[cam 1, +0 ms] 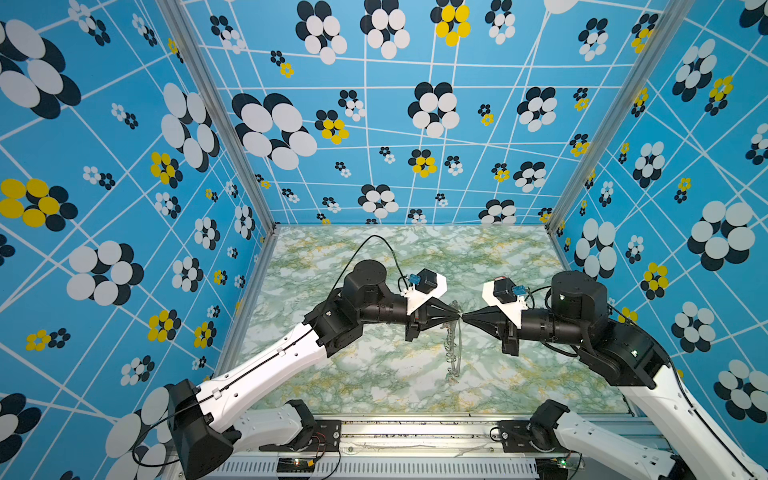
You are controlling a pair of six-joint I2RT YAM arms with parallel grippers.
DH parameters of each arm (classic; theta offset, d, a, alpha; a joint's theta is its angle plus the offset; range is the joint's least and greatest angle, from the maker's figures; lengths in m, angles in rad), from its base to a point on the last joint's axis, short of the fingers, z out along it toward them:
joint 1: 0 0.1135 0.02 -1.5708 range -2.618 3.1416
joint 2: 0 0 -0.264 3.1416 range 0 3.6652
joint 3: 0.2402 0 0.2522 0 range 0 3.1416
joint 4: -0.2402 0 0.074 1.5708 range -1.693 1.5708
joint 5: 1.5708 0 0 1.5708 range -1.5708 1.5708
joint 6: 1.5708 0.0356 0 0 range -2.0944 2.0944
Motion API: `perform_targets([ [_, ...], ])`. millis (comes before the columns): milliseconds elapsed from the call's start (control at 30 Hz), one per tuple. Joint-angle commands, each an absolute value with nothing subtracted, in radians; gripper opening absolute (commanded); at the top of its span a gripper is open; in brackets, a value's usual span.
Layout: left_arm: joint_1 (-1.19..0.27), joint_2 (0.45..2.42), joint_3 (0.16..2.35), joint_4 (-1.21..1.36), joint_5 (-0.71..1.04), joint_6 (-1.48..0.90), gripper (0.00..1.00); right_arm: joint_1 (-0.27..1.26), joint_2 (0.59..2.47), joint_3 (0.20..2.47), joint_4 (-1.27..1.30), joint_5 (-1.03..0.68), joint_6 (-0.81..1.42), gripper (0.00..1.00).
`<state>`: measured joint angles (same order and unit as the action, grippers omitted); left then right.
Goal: Put the keys on the keyring
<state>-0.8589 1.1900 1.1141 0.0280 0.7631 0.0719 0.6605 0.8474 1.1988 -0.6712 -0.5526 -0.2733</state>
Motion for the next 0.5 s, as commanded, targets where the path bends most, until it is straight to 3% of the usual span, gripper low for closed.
perform_targets([
  [0,-0.868,1.201,1.15,0.018,0.782,0.089,0.11,0.664,0.85,1.239,-0.64,-0.578,-0.276,0.0],
  [200,-0.87,1.204,1.151,0.017,0.778,0.098,0.01,0.664,0.847,1.242,-0.642,-0.578,-0.277,0.0],
  [467,-0.886,1.179,1.114,0.058,0.731,0.212,0.0,0.664,0.838,1.236,-0.647,-0.538,-0.263,0.02],
])
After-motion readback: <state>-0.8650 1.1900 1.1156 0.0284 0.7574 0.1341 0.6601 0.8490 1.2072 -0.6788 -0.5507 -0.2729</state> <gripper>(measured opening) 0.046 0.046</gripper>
